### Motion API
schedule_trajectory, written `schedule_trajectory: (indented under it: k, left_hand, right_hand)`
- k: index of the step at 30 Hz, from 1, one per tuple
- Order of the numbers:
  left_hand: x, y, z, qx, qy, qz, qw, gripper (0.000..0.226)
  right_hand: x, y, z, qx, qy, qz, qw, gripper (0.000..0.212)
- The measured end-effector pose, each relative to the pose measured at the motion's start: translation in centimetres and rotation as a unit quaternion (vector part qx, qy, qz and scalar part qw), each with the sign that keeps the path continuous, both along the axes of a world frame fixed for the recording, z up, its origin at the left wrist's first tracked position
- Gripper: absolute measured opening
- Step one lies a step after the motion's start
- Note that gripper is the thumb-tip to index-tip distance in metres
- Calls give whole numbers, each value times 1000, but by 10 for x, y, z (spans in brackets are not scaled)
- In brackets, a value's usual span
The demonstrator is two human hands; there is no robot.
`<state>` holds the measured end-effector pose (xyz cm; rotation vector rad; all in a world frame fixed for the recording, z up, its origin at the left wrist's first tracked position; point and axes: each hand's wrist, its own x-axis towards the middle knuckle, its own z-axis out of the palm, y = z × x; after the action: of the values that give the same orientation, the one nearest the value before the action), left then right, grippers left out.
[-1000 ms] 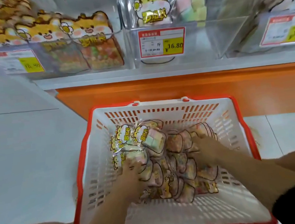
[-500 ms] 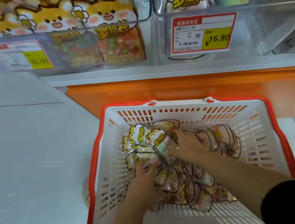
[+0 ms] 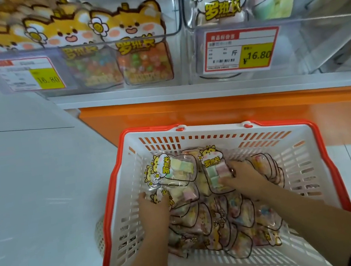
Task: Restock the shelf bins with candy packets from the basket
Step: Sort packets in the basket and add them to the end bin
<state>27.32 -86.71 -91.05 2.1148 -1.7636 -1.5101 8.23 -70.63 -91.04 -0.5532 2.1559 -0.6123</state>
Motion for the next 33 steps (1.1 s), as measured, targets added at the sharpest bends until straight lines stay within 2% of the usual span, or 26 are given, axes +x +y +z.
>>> schedule_trajectory:
  k: [3,4,7,9,11,14,17,19,22,23,26,28,30,31,33]
  left_hand:
    - [-1,-3,8,65,35,16,997,39]
    - [1,-5,9,85,45,17,995,37]
    - [6,-10,24,163,53,-33,985,43]
    - [7,-10,44,219,61,-86,970,50]
    - [7,-8,67,220,81,-153,960,59]
    - [0,-7,105,200,127,-195,952,55]
    - [-11,-8,142,218,220,-184,933,49]
    - [-18,-7,169,224,247,-203,921,44]
    - [-30,-2,216,220,292,-233,901,38]
    - [-34,0,231,217,317,-237,892,35]
    - [-48,6,270,222,423,-208,854,59]
    - [-55,15,284,194,499,-189,823,65]
    - [-64,29,292,146,523,-199,816,60]
    - [-71,34,293,129,521,-211,817,66]
    - [-84,34,292,89,506,-244,822,95]
  right_hand:
    - [2,-2,13,-22,-2,13,1000,33]
    - [2,-3,20,-23,-1,13,1000,37]
    - [-2,-2,47,-41,-7,16,999,35]
    - [-6,1,71,-23,-11,41,999,42]
    - [-10,7,99,-12,-37,87,995,46]
    - [-8,15,148,-24,-143,134,980,18]
    - [-3,26,184,-69,-170,167,969,12]
    - [2,35,203,-98,-147,176,968,8]
    - [6,44,228,-166,-74,170,968,34]
    - [8,46,237,-194,-57,160,966,37]
    - [7,51,260,-272,-48,76,958,28]
    - [5,50,273,-307,-3,33,951,44]
    - [3,44,285,-329,63,10,942,67]
    - [2,41,290,-338,87,1,937,67]
    - [-1,32,300,-373,126,-25,919,46]
